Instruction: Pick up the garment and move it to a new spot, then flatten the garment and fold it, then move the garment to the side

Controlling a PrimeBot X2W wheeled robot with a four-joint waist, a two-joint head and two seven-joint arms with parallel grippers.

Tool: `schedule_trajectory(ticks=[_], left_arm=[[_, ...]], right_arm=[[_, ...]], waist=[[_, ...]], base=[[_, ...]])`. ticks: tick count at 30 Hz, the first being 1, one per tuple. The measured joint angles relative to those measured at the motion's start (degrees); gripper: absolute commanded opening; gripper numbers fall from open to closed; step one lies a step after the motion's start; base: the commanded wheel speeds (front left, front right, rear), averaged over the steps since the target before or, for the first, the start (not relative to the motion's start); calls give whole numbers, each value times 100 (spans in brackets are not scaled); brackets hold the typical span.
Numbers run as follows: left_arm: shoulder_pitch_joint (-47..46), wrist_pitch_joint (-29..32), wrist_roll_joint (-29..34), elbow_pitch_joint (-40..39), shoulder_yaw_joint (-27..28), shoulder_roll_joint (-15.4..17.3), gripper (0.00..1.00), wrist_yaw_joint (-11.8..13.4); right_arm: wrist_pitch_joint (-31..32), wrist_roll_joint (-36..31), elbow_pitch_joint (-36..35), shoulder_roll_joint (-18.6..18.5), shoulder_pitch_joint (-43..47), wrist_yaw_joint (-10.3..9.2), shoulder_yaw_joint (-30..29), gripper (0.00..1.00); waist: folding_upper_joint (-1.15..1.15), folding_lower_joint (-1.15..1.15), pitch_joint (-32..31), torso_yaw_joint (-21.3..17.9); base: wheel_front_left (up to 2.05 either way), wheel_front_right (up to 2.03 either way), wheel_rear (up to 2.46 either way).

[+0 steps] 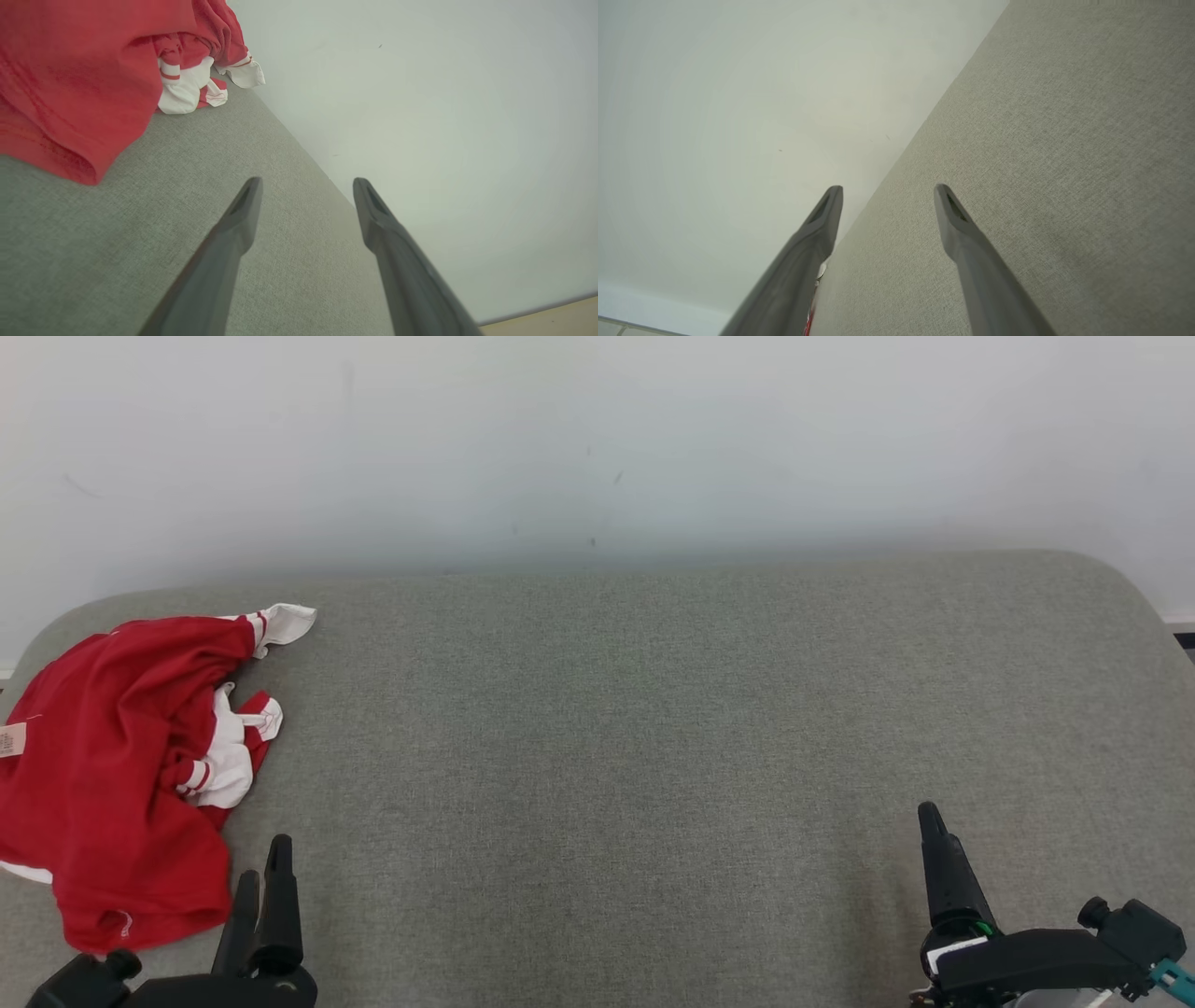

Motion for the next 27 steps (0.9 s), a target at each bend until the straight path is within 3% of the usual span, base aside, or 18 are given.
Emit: schedule_trajectory(ticks=[12,27], left_arm=[[40,-210,1289,-90,-68,29,100,111],[71,-458,2382,-151,-109,86,100,218]], right_arm=[[-211,-1062,-20,-2,1,0,134,100],[-459,-2116,-10,-3,33,0,275,100]], waist=[[0,0,-15,24],[0,0,-35,77]], base=[[0,0,0],[0,0,0]])
